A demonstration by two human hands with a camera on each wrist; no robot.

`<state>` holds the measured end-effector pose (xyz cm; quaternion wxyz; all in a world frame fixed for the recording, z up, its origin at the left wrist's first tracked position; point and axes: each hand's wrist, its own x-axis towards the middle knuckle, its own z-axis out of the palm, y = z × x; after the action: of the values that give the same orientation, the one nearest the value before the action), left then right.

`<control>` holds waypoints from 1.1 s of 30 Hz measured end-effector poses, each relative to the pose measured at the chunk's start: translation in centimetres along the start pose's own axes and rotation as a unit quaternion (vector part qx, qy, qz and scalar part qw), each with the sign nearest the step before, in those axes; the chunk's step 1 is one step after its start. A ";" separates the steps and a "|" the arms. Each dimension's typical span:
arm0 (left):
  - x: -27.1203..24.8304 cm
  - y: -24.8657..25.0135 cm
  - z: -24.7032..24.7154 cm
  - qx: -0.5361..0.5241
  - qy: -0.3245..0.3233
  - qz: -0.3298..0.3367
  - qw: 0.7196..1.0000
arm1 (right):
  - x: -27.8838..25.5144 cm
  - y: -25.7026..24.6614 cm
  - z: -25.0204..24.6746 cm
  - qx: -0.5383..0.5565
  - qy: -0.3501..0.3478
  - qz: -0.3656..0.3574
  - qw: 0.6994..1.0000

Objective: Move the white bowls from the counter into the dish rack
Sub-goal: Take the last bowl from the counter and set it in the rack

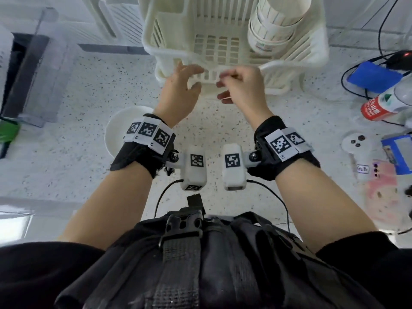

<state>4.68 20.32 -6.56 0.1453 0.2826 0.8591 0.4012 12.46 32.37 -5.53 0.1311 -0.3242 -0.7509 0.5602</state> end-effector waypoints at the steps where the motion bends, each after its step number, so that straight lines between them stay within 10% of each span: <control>1: -0.9 -1.0 -1.0 -0.002 0.004 -0.013 1.000 | -0.9 -0.1 1.5 -0.012 -0.042 0.022 0.999; 9: -7.5 -10.5 -8.8 0.017 0.008 -0.123 0.992 | -7.3 0.8 12.4 -0.169 -0.183 0.115 0.962; 23: -12.7 -17.3 -11.9 -0.001 -0.087 -0.155 0.984 | -9.7 3.2 18.8 -0.034 -0.030 0.229 0.972; 33: -9.0 -12.7 -10.9 -0.136 0.039 -0.034 0.989 | -9.0 -0.6 12.5 0.020 0.017 0.163 0.986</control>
<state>2.02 1.73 -9.23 0.1619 0.2149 0.8108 0.5198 12.04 17.15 -7.71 0.0569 -0.4496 -0.6744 0.5830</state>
